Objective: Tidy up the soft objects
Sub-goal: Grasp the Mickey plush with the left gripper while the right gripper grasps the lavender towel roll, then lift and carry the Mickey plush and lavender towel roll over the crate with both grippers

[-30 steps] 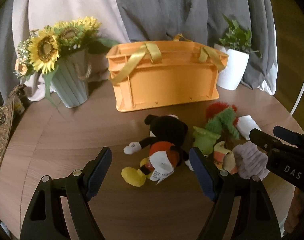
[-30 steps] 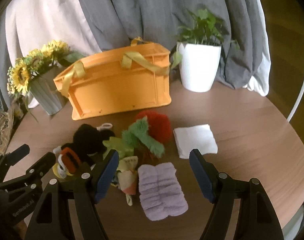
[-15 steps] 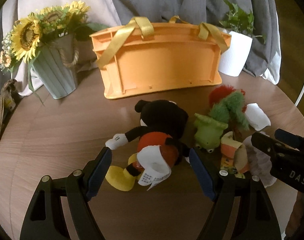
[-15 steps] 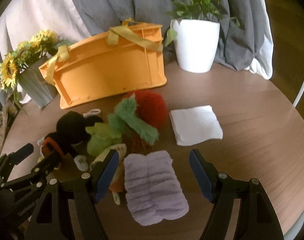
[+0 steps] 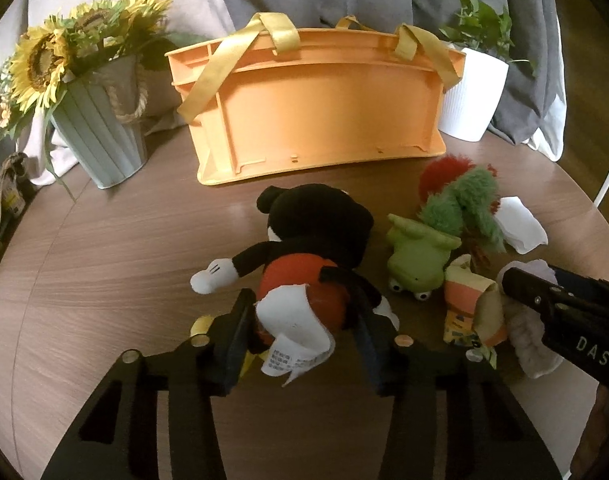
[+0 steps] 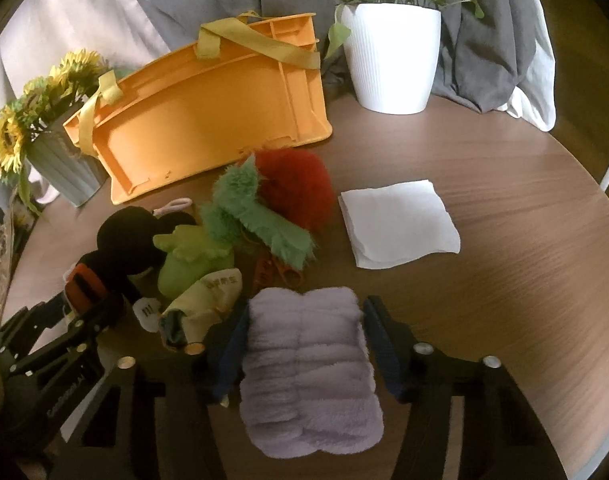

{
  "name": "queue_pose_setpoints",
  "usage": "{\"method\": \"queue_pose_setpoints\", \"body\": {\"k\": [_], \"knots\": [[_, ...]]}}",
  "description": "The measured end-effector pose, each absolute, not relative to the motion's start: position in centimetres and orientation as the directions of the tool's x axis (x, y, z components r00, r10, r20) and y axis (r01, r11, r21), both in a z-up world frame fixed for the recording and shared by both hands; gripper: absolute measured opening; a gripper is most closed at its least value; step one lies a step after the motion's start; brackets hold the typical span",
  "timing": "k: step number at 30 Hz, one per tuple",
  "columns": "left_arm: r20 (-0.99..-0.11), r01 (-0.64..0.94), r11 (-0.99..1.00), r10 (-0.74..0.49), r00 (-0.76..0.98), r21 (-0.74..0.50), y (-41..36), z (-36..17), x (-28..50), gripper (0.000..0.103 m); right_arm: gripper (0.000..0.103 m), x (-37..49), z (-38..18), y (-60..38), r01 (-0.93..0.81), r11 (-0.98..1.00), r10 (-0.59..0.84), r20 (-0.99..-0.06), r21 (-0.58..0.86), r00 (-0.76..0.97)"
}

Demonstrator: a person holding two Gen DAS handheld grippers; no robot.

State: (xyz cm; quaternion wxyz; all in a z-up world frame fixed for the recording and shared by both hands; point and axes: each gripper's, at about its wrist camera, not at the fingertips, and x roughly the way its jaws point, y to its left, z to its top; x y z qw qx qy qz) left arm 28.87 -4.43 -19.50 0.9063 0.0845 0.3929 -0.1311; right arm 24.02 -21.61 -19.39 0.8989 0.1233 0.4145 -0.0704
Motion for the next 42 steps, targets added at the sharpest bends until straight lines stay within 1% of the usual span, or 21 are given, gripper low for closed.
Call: {"method": "queue_pose_setpoints", "body": {"k": [2,5,11,18,29,42], "knots": [[-0.729,0.299,0.952,-0.165,0.665,0.058,-4.5,-19.4,28.6,0.042,0.051,24.0,-19.3,-21.7,0.227,0.960,-0.024,-0.760,0.163,0.649],[-0.713,0.287,0.956,-0.158,0.683,0.063,-4.5,-18.9,28.2,0.041,0.050,23.8,-18.9,-21.7,0.219,0.962,-0.021,-0.755,0.163,0.655],[-0.696,0.271,0.961,-0.156,0.700,0.057,-4.3,-17.7,27.2,0.040,0.050,23.1,-17.5,-21.6,0.185,0.971,-0.015,-0.733,0.151,0.680],[-0.655,0.247,0.967,-0.148,0.741,0.062,-3.7,-15.1,25.9,0.040,0.050,22.6,-15.6,-21.5,0.152,0.976,-0.003,-0.696,0.153,0.718],[-0.569,0.229,0.973,-0.166,0.805,0.041,-3.1,-10.4,24.6,0.040,0.050,22.0,-11.5,-21.3,0.102,0.982,0.020,-0.626,0.159,0.779],[-0.465,0.212,0.977,-0.180,0.867,0.018,-2.3,-5.6,24.8,0.040,0.050,22.4,-6.6,-20.7,0.053,0.986,0.040,-0.527,0.161,0.849]]}}
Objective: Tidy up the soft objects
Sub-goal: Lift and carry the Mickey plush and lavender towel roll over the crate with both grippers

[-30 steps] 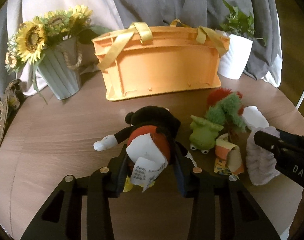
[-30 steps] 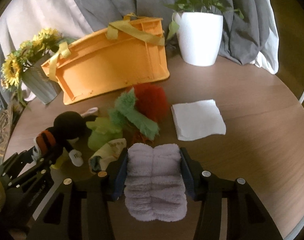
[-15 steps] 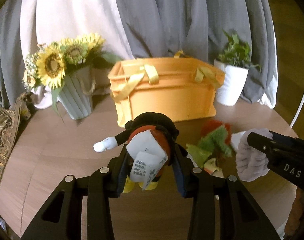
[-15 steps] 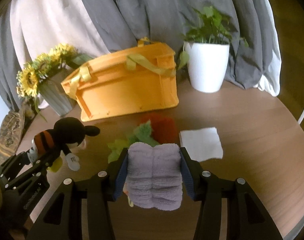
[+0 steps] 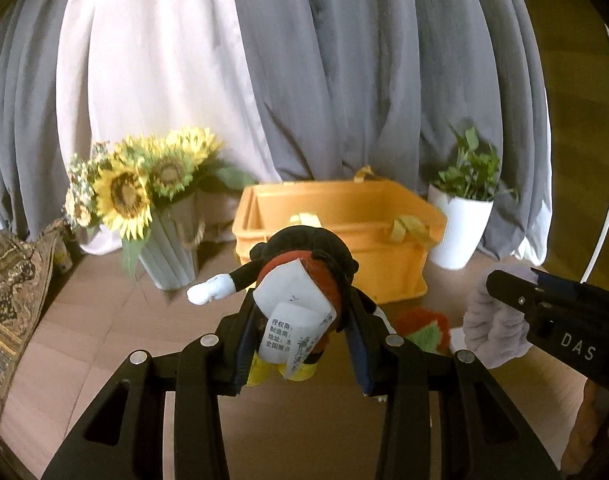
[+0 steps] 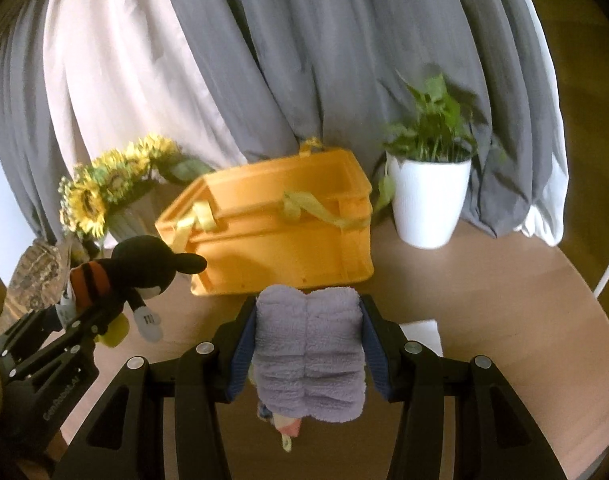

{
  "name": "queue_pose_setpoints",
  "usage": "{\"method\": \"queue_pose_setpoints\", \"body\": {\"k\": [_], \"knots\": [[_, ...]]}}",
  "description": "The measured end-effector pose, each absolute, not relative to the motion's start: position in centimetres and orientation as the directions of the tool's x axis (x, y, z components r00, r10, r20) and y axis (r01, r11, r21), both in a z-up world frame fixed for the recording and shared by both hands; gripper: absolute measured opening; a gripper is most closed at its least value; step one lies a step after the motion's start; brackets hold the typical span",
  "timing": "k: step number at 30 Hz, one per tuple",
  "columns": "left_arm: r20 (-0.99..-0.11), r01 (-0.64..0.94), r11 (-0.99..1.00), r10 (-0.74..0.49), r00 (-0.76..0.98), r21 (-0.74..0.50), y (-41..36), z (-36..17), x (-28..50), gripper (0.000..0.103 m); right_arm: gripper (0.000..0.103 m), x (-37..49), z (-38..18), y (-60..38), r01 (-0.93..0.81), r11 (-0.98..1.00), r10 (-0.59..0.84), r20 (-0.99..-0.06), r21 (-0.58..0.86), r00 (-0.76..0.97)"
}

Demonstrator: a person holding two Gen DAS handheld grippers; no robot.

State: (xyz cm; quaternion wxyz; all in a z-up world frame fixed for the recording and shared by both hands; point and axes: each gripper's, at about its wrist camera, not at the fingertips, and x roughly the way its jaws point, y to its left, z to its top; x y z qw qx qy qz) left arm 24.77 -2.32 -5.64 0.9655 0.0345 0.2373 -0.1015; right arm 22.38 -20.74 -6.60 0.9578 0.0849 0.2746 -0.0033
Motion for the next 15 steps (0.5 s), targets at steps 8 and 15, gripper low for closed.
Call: {"method": "queue_pose_setpoints", "body": {"k": [8,15], "knots": [[-0.410,0.207,0.978,-0.183,0.894,0.016,-2.0,-3.3,25.9,0.040,0.050,23.4,-4.2,-20.2,0.026,0.985,0.058,-0.467,0.171,0.883],[-0.377,0.219,0.976,-0.201,0.904,0.004,-1.8,-1.8,27.6,0.040,0.050,24.9,-2.5,-20.0,0.003,0.983,0.075,-0.419,0.182,0.905]]}}
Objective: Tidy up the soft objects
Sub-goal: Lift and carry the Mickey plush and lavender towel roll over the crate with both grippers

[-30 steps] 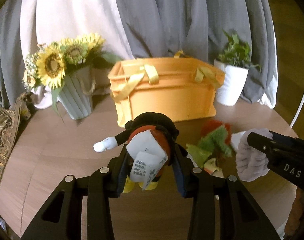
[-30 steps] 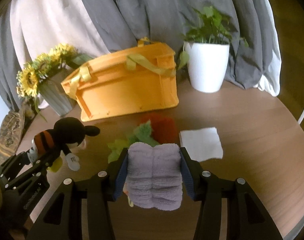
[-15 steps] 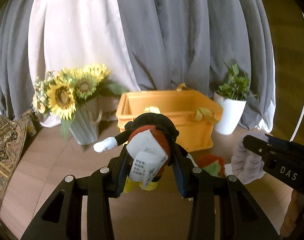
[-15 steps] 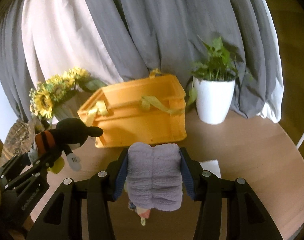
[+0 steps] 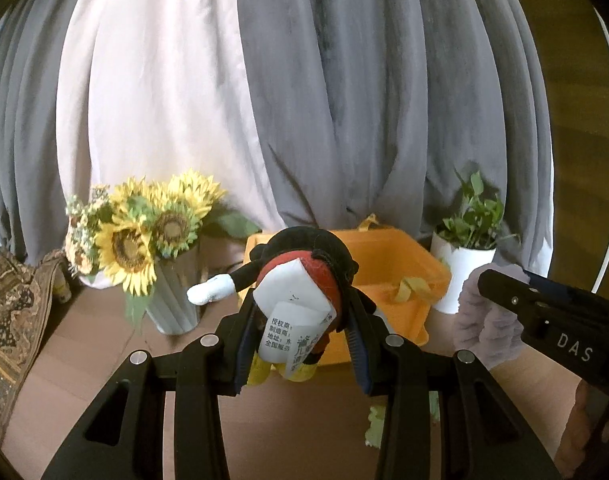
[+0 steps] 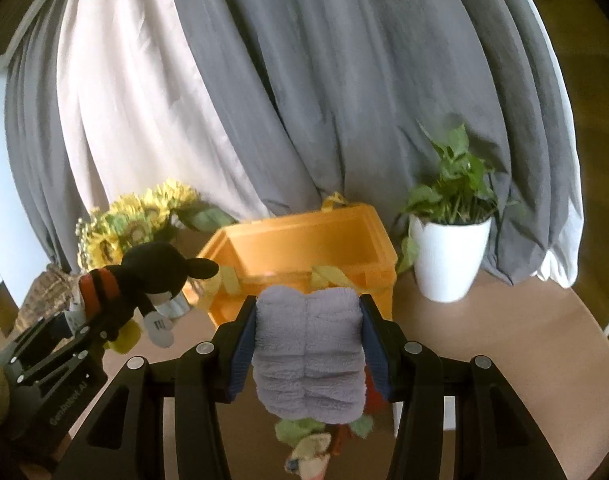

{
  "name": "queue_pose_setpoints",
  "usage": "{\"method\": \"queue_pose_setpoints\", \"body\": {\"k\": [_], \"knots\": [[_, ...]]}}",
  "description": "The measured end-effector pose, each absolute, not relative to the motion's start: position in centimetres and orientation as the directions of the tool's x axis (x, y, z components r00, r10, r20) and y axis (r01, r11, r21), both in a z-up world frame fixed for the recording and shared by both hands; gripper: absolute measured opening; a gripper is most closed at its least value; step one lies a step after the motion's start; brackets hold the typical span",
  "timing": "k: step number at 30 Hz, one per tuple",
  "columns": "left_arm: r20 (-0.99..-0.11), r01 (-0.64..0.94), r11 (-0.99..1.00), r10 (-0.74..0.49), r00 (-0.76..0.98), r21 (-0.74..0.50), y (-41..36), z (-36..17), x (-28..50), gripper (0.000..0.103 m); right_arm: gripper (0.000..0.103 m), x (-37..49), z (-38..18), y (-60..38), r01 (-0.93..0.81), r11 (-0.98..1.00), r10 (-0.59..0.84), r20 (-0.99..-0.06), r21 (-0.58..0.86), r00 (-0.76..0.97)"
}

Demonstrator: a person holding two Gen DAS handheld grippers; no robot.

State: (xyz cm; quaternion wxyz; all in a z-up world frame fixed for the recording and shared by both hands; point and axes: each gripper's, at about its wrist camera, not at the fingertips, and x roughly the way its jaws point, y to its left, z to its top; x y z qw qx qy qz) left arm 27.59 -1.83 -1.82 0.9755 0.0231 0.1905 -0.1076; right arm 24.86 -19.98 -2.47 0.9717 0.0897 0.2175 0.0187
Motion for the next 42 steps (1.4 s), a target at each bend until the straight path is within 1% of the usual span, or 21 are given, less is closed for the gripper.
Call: {"method": "queue_pose_setpoints", "body": {"k": [8,23,34,39,42], "knots": [[-0.351,0.230,0.973,-0.213,0.912,0.008,-2.0,-0.9,29.8,0.040,0.050,26.9,-1.0,-19.8,-0.014,0.983,0.082,-0.369,0.183,0.926],[-0.331,0.265,0.964,-0.240,0.912,0.032,-2.8,-0.5,34.8,0.040,0.050,31.3,0.7,-19.5,-0.038,0.987,0.086,-0.315,0.157,0.945],[-0.358,0.307,0.951,-0.275,0.892,0.034,-4.3,-1.4,39.7,0.040,0.050,36.6,0.3,-20.1,-0.037,0.987,0.087,-0.334,0.156,0.939],[-0.366,0.355,0.930,-0.300,0.881,0.092,-5.4,-2.2,42.0,0.040,0.050,38.8,-0.1,-20.4,-0.020,0.989,0.070,-0.345,0.145,0.936],[-0.386,0.391,0.916,-0.329,0.862,0.092,-5.6,-2.9,43.4,0.040,0.050,40.1,-0.6,-20.6,-0.011,0.991,0.057,-0.357,0.131,0.933]]}}
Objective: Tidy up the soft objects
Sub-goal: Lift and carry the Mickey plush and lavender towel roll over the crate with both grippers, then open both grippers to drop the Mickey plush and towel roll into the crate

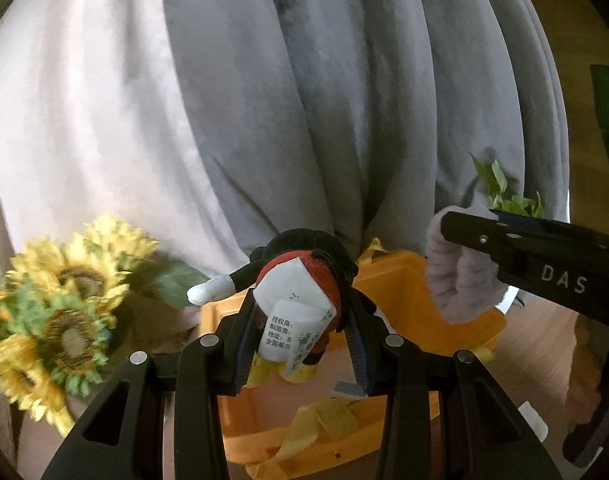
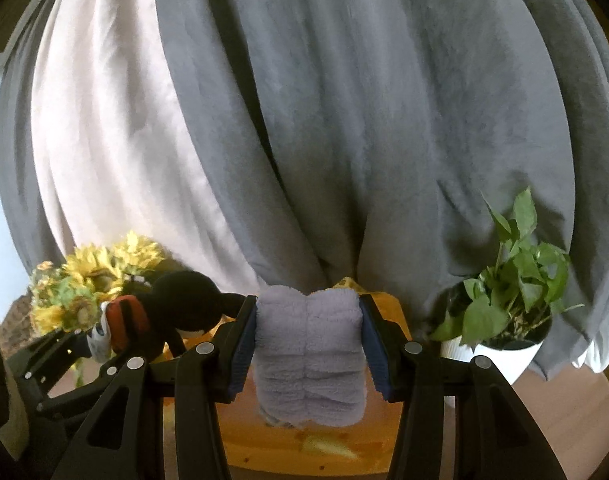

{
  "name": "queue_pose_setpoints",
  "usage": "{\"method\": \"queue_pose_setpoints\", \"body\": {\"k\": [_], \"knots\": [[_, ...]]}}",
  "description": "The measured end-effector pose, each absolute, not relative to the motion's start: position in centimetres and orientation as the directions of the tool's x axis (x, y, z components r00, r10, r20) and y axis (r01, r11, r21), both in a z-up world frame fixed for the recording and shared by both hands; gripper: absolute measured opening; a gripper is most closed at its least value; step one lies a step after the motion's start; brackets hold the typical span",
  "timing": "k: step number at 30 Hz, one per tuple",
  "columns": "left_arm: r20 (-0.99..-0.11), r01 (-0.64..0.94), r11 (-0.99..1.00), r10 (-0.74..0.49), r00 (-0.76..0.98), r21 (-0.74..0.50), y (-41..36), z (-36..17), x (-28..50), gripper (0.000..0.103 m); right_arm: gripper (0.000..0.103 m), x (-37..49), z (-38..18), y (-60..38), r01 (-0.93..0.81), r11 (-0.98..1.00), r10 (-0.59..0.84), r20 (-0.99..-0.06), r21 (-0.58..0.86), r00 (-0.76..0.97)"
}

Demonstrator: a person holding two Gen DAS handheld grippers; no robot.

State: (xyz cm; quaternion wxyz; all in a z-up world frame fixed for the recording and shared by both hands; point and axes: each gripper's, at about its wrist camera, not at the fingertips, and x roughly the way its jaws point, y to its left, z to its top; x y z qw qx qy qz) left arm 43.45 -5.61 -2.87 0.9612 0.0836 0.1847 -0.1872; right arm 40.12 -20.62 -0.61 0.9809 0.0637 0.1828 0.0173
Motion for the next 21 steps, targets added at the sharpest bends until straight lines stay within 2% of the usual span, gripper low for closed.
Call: {"method": "queue_pose_setpoints", "body": {"k": [5,12,17,20,21], "knots": [[-0.441,0.458,0.886,-0.383,0.811,0.073,-6.2,-4.3,46.1,0.040,0.050,42.7,-2.0,-20.8,-0.011,0.990,0.065,-0.398,0.137,0.915],[-0.542,0.514,0.852,-0.389,0.745,0.096,-7.7,-6.9,49.2,0.040,0.050,45.7,-4.6,-20.7,-0.005,0.990,0.069,-0.463,0.139,0.884],[-0.547,0.521,0.841,-0.368,0.752,0.150,-8.7,-7.4,49.5,0.042,0.050,46.8,-5.9,-20.9,-0.001,0.991,0.067,-0.497,0.130,0.865],[-0.554,0.511,0.843,-0.350,0.756,0.166,-8.8,-7.6,49.9,0.059,0.052,47.5,-6.5,-21.1,-0.002,0.991,0.073,-0.515,0.136,0.854],[-0.553,0.510,0.845,-0.349,0.757,0.165,-8.6,-7.6,49.9,0.062,0.058,47.7,-6.7,-21.1,-0.001,0.990,0.074,-0.521,0.138,0.850]]}}
